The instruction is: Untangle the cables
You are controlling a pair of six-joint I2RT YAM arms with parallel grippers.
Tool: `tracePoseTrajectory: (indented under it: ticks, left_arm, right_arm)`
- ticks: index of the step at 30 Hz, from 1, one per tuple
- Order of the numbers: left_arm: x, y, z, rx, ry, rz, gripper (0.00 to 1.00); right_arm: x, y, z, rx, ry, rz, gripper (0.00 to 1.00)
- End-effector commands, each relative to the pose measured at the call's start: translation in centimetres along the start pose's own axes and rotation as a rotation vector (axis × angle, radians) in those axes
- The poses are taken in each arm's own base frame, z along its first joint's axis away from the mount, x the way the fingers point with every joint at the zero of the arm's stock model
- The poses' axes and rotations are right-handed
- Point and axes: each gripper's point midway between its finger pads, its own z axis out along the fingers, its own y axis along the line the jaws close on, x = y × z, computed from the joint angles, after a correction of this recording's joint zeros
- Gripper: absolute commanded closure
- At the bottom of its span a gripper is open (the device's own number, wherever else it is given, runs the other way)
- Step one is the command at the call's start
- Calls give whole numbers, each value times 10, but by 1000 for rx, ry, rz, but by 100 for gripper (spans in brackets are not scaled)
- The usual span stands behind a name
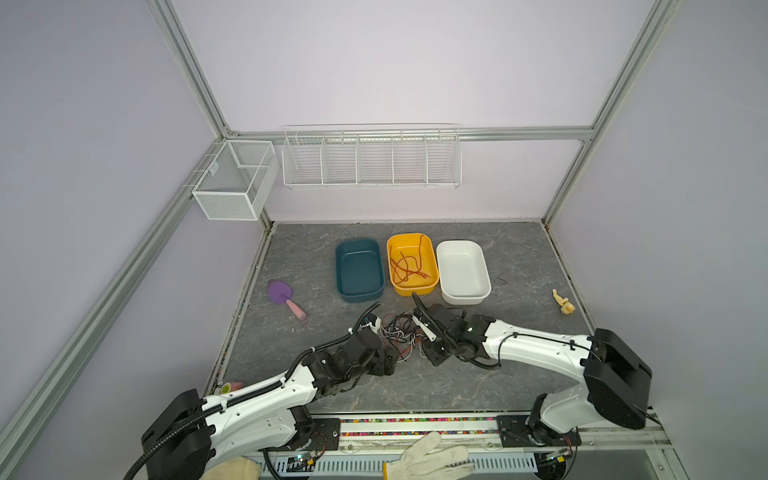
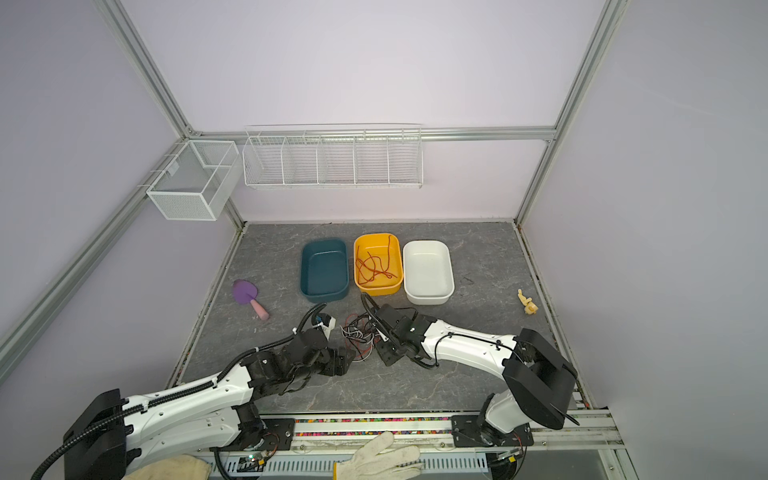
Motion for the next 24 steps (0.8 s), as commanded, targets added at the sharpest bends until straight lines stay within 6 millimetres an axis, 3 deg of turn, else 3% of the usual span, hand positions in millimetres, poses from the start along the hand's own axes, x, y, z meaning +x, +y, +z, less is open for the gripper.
tracePoseTrajectory:
  ticks: [1,7,15,24]
  left_arm:
    - [1,2,3,-10,-10,-17,15]
    - [3,1,2,-5,-11,-17,15]
    - [3,0,2,7,-19,-23,15]
    - [4,-3,3,12,-19,-17,15]
  right_arm:
    - [-3,6,2,-13,4,-20,68]
    - [-4,6,3,-6,-1,-21,70]
    - [-9,9,0,-17,-31,-25,49]
    - [-8,-1,14,73,1,-47,50]
